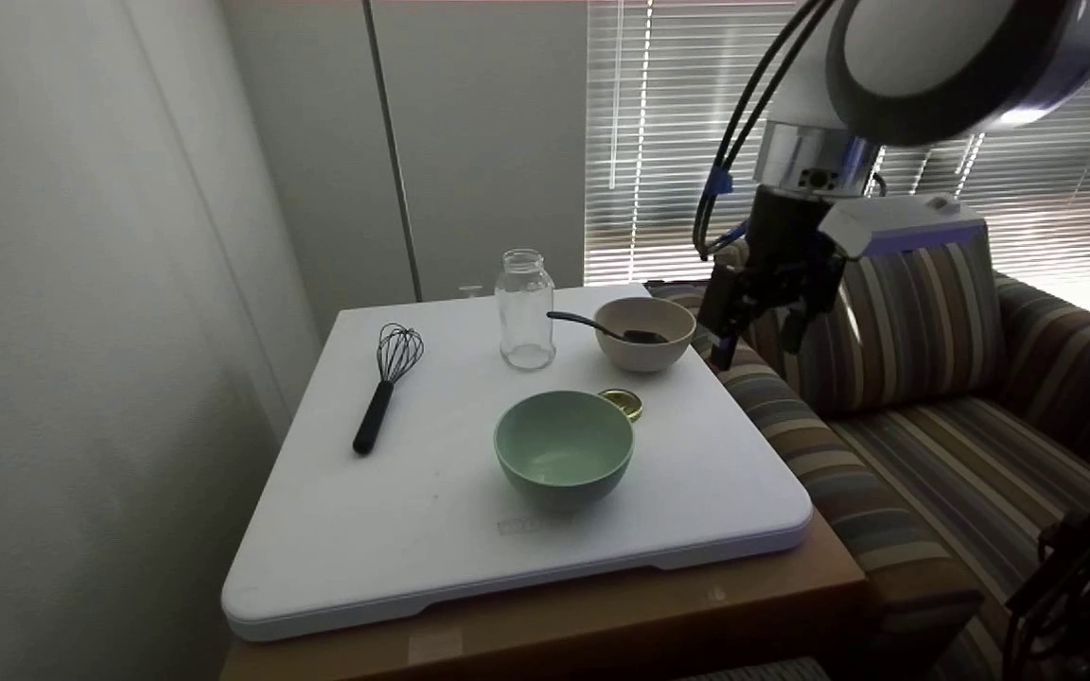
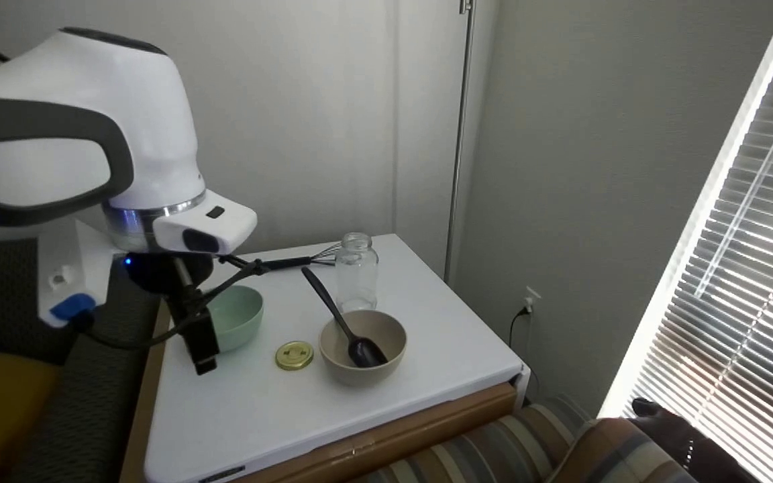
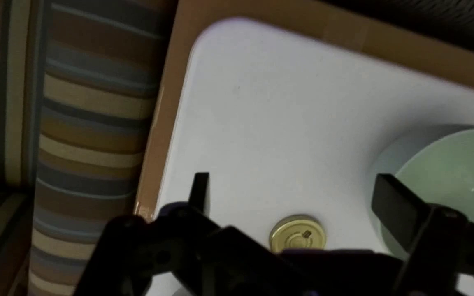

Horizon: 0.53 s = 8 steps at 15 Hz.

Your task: Pick the lid on the table and put it on the bottle

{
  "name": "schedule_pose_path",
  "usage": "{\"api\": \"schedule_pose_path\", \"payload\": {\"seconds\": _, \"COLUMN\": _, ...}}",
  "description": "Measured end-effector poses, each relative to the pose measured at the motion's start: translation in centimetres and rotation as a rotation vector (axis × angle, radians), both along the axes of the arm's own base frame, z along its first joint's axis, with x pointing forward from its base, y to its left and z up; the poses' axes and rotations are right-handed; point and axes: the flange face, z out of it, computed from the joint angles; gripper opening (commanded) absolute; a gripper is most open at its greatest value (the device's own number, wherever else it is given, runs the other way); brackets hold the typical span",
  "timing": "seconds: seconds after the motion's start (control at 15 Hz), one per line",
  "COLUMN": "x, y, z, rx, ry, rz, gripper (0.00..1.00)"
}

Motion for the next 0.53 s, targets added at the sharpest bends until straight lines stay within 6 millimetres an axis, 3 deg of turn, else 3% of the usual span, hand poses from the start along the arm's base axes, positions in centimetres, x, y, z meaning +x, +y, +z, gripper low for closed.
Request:
{"api": "schedule_pose_path", "payload": {"seconds": 0.2, "x": 0.8, "y": 0.1, "z": -4.5, "rx": -0.048, "ry": -0.090, "rz": -0.101, "gripper": 1.00}}
{"api": "schedule_pose_path", "payload": {"seconds": 0.4, "x": 1.9, "y": 2.4, "z": -9.5, "rx": -0.028, "ry": -0.112, "rz": -0.167, "gripper": 1.00}}
{"api": "schedule_pose_path", "payload": {"seconds": 0.53, "x": 3.1, "y": 4.1, "z": -11.7, "rx": -0.017, "ry": -0.125, "rz": -0.189, "gripper": 1.00}}
